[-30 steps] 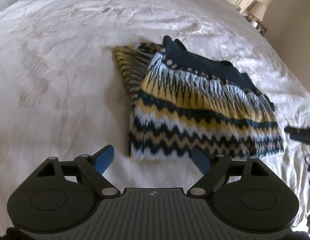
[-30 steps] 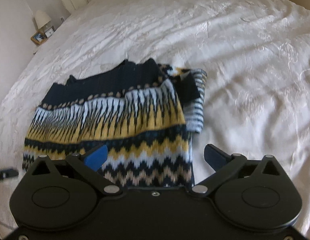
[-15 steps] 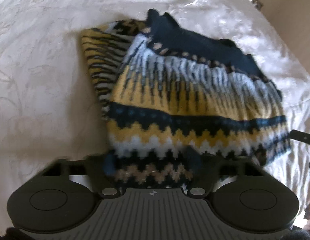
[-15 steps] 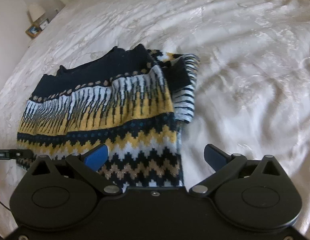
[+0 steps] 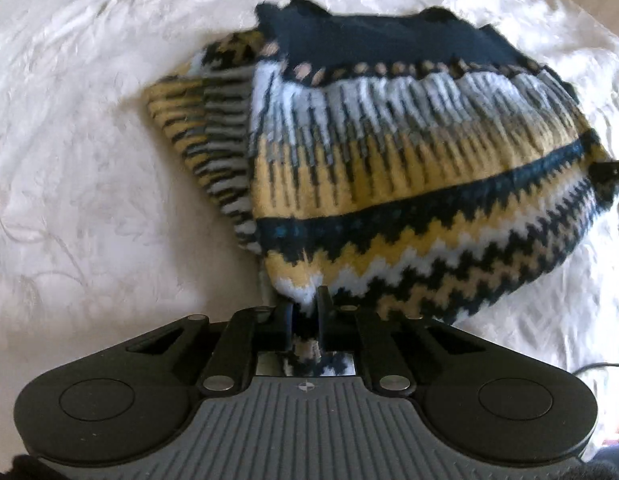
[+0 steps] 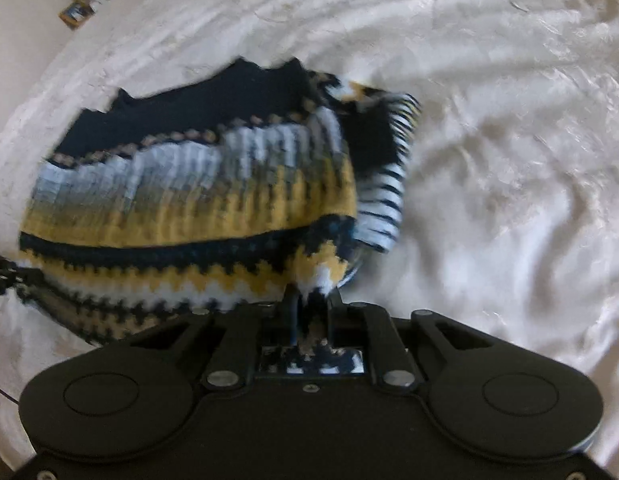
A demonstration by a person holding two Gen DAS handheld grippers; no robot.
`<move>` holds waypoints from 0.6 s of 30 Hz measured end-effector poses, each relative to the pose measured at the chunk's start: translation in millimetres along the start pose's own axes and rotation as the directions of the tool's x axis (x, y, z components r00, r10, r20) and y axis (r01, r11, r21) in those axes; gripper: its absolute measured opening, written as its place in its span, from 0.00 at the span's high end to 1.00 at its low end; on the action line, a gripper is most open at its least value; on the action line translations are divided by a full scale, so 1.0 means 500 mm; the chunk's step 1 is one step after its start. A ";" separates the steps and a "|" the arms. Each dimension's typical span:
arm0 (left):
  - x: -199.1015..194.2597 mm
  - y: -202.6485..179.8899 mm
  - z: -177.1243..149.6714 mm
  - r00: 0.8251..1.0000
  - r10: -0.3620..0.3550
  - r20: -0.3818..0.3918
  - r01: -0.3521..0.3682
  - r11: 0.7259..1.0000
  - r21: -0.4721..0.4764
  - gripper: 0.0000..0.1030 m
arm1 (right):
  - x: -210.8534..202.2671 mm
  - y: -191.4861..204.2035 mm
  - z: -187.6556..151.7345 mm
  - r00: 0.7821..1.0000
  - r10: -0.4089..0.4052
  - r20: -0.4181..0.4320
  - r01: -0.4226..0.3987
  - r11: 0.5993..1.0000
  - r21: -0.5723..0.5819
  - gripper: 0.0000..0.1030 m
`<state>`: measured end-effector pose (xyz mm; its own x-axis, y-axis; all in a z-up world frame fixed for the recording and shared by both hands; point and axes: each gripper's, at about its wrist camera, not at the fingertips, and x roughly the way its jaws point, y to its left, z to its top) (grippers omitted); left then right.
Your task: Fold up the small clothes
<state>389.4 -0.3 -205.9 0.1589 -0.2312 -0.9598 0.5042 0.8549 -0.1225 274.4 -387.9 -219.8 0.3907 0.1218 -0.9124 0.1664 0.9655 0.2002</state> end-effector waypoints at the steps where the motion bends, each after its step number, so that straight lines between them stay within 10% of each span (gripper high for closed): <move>1: 0.002 0.012 -0.002 1.000 -0.015 -0.003 0.015 0.999 -0.036 0.89 | 0.007 -0.007 -0.004 1.000 0.005 -0.011 -0.005 1.000 0.017 0.81; 5: -0.022 0.038 -0.005 0.998 -0.049 0.032 0.053 0.986 -0.156 0.82 | 0.004 -0.015 0.000 1.000 0.027 0.004 -0.027 0.998 0.062 0.66; 9: -0.106 0.042 -0.013 0.986 -0.011 0.164 0.052 0.967 -0.250 0.52 | -0.038 -0.025 0.007 0.996 0.031 0.084 -0.039 0.995 0.091 0.23; 18: -0.105 -0.029 0.117 0.964 0.044 0.263 0.005 0.983 -0.183 0.28 | -0.037 0.016 0.095 0.984 0.019 0.178 -0.022 1.000 0.014 0.07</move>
<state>423.4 -27.6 -139.3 0.3982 -0.3074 -0.8642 0.3411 0.9242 -0.1716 311.4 -393.5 -184.4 0.5490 0.0971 -0.8302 0.1702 0.9594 0.2248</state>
